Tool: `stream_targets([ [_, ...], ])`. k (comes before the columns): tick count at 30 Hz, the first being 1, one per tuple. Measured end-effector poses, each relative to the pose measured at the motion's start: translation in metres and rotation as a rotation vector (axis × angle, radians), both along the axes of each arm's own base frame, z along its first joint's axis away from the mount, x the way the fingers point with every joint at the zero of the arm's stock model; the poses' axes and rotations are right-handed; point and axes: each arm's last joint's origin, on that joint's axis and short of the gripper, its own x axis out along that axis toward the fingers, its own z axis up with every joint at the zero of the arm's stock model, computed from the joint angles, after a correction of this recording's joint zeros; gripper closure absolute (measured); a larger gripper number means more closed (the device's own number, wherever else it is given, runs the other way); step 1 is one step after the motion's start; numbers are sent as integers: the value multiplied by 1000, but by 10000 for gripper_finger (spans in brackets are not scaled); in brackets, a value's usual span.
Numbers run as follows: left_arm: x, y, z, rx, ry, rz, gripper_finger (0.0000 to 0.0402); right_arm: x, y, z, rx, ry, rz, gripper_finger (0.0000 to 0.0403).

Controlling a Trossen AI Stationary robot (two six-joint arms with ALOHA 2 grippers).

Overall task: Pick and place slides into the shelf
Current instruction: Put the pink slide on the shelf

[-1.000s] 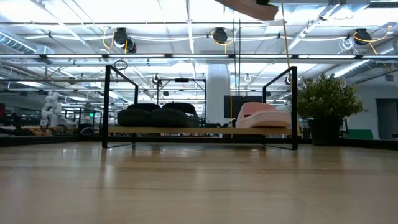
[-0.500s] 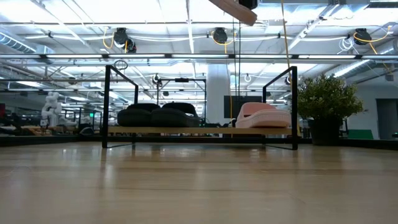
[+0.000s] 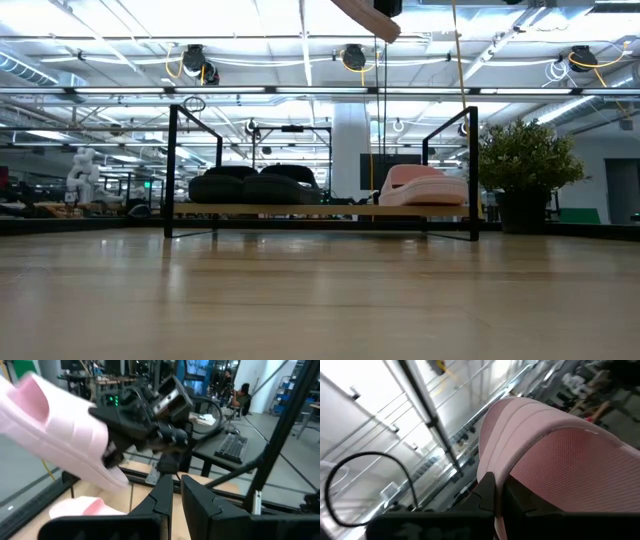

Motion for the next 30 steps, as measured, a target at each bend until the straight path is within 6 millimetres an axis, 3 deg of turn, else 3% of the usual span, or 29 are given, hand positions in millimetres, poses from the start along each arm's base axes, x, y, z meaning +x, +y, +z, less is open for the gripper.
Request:
stream_targets([
  [8,2,6,4,69,-28,44,366,-3,0,-2,177,-41,-170,401],
  [15,9,11,2,139,-18,73,366,-2,0,-4,264,-96,-161,401],
  [23,31,6,-5,346,-18,72,366,28,6,-2,247,-100,-89,401],
  [30,28,-2,-4,397,-3,159,366,40,8,-2,218,-82,-81,401],
])
